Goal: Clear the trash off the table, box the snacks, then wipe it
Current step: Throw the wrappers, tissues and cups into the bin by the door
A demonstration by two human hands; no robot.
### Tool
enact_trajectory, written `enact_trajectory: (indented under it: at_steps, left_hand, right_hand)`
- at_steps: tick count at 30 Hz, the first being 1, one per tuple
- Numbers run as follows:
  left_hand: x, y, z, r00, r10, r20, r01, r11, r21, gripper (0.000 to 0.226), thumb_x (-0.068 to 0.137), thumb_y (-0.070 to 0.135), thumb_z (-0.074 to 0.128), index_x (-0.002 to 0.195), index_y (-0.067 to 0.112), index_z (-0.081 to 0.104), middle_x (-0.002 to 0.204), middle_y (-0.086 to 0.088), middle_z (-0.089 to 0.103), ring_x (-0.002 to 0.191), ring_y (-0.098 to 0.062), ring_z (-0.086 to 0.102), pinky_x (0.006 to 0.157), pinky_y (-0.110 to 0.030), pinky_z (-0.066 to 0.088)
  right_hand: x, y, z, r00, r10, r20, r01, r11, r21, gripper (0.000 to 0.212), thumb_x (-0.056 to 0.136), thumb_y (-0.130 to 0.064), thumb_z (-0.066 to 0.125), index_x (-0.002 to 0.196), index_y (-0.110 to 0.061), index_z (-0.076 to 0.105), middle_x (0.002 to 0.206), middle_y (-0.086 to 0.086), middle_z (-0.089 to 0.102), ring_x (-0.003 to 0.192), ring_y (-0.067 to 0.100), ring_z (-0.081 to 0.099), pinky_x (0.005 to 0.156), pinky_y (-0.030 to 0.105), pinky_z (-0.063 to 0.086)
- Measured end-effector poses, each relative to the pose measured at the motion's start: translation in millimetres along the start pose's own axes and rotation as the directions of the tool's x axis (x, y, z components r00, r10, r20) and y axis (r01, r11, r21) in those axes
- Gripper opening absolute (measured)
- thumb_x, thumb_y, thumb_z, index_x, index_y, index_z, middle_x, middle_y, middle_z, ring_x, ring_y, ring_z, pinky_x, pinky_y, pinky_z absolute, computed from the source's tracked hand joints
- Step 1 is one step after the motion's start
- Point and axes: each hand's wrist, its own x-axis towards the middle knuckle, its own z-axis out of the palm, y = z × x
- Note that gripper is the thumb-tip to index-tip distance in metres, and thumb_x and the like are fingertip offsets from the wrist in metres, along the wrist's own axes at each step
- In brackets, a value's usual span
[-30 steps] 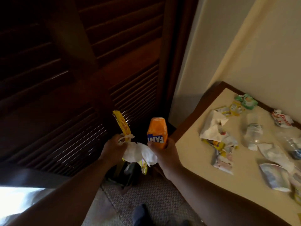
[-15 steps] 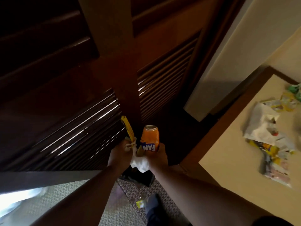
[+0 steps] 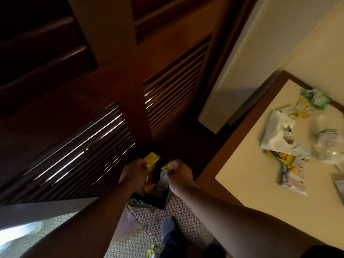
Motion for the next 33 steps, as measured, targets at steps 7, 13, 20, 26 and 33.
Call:
enact_trajectory:
  at_steps: [7,13,20,26,33]
  left_hand:
    - [-25.2,111.7,-4.7,0.956,0.287,-0.064,-0.291,0.953,-0.081,0.024,0.101,0.031,0.051,0.117,0.027,0.069,0.114,0.004,0.071,0.097,-0.011,0.061,0.079,-0.024,0.042]
    - [-57.6,231.9,39.5,0.838,0.544,0.05,-0.542,0.839,-0.048,0.024,0.101,0.033,0.054,0.12,0.029,0.067,0.114,0.007,0.07,0.103,-0.015,0.066,0.086,-0.033,0.055]
    - [-81.8,332.5,137.9,0.658,0.713,0.243,-0.753,0.632,0.184,0.037,0.085,0.028,0.066,0.121,0.028,0.063,0.124,0.0,0.062,0.115,-0.023,0.061,0.095,-0.034,0.051]
    - [-73.6,395.7,198.3,0.724,0.613,0.316,-0.679,0.553,0.483,0.088,0.078,0.021,0.069,0.151,0.047,0.026,0.163,-0.003,0.007,0.151,-0.031,0.012,0.11,-0.049,0.042]
    - [-44.1,442.3,229.6,0.794,0.37,0.482,-0.604,0.399,0.69,0.096,0.087,0.027,0.067,0.157,0.051,0.005,0.167,-0.007,-0.013,0.152,-0.041,0.006,0.118,-0.048,0.032]
  right_hand:
    - [-37.6,-11.1,-112.4,0.942,-0.246,-0.228,0.268,0.961,0.07,0.025,0.103,-0.017,0.049,0.113,-0.025,0.072,0.105,-0.011,0.069,0.081,-0.008,0.057,0.068,0.001,0.038]
    - [-64.8,52.5,-228.0,0.824,-0.223,-0.52,0.277,0.961,0.026,0.026,0.093,-0.005,0.054,0.1,-0.02,0.074,0.101,-0.006,0.072,0.092,0.009,0.064,0.079,0.02,0.049]
    - [-92.5,199.0,-329.5,0.723,0.024,-0.691,-0.016,1.0,0.018,0.026,0.087,-0.006,0.06,0.103,-0.021,0.073,0.109,0.001,0.069,0.1,0.024,0.065,0.09,0.036,0.052]
    - [-94.1,283.4,-390.2,0.744,0.187,-0.641,-0.37,0.915,-0.163,0.064,0.077,-0.038,0.067,0.138,-0.035,0.049,0.143,0.006,0.046,0.127,0.035,0.045,0.103,0.045,0.044]
    - [-64.1,311.1,-425.9,0.827,0.261,-0.499,-0.395,0.9,-0.184,0.093,0.073,-0.048,0.068,0.153,-0.049,0.021,0.153,0.005,0.028,0.134,0.036,0.042,0.102,0.049,0.045]
